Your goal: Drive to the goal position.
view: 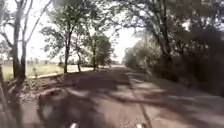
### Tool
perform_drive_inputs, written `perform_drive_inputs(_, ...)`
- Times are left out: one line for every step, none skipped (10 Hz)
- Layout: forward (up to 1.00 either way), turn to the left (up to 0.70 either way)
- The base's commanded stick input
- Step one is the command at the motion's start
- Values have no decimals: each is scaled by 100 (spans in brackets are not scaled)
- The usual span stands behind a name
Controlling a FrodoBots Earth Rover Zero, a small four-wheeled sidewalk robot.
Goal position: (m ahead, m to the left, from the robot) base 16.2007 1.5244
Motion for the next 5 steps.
perform_drive_inputs(49,0)
perform_drive_inputs(49,0)
perform_drive_inputs(49,0)
perform_drive_inputs(49,0)
perform_drive_inputs(49,0)
